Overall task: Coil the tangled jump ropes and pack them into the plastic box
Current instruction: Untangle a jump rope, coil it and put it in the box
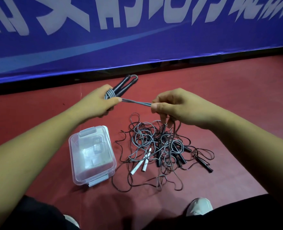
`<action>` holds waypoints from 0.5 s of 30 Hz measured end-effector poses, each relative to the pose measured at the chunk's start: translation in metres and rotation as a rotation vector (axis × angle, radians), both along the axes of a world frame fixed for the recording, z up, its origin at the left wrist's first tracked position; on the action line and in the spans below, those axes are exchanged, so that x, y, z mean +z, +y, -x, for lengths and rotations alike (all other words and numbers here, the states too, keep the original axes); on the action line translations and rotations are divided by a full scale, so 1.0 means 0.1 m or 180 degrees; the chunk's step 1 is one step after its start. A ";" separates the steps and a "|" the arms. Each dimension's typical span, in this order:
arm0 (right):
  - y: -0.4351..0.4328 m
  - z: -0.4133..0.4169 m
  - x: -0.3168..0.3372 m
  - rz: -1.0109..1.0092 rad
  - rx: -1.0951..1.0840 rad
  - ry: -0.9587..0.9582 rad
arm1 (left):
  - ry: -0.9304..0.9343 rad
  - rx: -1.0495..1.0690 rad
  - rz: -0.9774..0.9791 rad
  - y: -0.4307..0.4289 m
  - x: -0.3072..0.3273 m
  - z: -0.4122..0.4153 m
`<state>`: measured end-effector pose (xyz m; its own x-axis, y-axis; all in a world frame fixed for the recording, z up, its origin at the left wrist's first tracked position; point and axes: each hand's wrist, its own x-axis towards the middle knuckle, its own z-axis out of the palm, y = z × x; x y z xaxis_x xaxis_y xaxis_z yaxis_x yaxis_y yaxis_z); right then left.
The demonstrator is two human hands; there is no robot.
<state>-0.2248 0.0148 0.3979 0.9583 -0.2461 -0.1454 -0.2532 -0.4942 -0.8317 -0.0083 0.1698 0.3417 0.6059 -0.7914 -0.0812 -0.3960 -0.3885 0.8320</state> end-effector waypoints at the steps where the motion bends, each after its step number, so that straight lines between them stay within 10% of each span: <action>1: 0.01 0.00 0.01 0.0048 -0.0042 -0.0019 | -0.0300 -0.0095 -0.0147 0.00 -0.01 0.00; 15: -0.04 0.01 0.21 -0.0137 -0.0698 -0.0241 | -0.1758 -0.1075 -0.1146 -0.11 0.08 0.40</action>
